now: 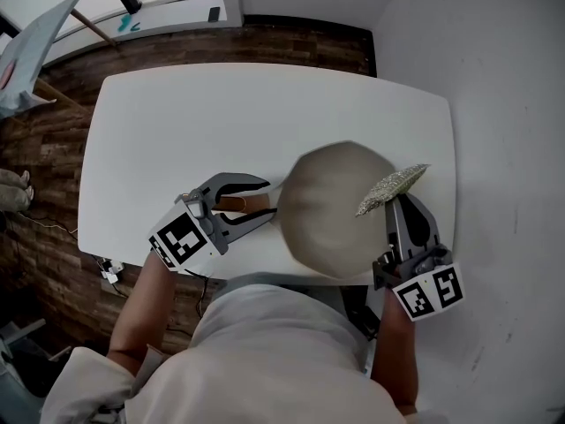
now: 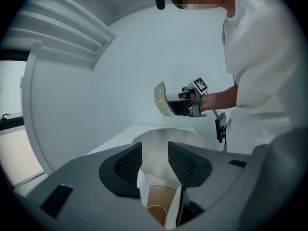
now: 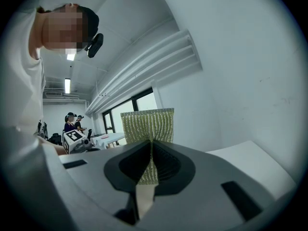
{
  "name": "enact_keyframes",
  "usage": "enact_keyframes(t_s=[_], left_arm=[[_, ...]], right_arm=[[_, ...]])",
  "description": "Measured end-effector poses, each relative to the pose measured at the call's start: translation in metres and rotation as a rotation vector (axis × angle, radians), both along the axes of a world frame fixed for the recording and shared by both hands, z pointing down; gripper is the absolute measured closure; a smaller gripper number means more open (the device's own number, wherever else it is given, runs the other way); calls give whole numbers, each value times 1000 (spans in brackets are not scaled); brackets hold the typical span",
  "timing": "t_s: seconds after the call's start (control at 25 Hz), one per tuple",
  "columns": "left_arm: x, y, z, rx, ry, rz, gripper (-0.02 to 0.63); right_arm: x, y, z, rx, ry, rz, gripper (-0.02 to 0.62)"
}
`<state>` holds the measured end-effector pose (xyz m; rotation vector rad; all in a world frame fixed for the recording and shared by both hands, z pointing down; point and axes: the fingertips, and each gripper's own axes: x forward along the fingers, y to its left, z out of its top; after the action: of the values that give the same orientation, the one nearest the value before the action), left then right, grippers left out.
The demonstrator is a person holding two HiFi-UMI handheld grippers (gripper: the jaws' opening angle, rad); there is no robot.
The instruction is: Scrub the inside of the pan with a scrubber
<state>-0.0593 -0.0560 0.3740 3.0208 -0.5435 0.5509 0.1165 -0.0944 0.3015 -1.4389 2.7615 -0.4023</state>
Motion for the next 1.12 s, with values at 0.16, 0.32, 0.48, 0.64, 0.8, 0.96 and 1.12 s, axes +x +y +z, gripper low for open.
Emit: enact_keyframes(t_s=[0.16,0.32,0.48,0.64,0.8,0.96,1.12], left_arm=[[6,7,19,-20,-102,68,432],[9,12,45,-35,-236,111,398],[9,16,70,-38,-379,149,359],[4,16,90,-72,-485,156,339],[4,15,100,-100,-551,176,316],[2,16,101,-138,-584,205,316],[-3,21,109,-183,-644,228,302]], right_arm=[[4,3,3,-10,4,9,569],[9,7,7,-16,4,23,569],[14,9,9,-17,1,28,569],[15,11,10,-16,-4,31,569],[17,10,13,-18,-9,30,569],[17,10,13,-17,-12,29,569],[15,9,10,-13,-17,28,569]])
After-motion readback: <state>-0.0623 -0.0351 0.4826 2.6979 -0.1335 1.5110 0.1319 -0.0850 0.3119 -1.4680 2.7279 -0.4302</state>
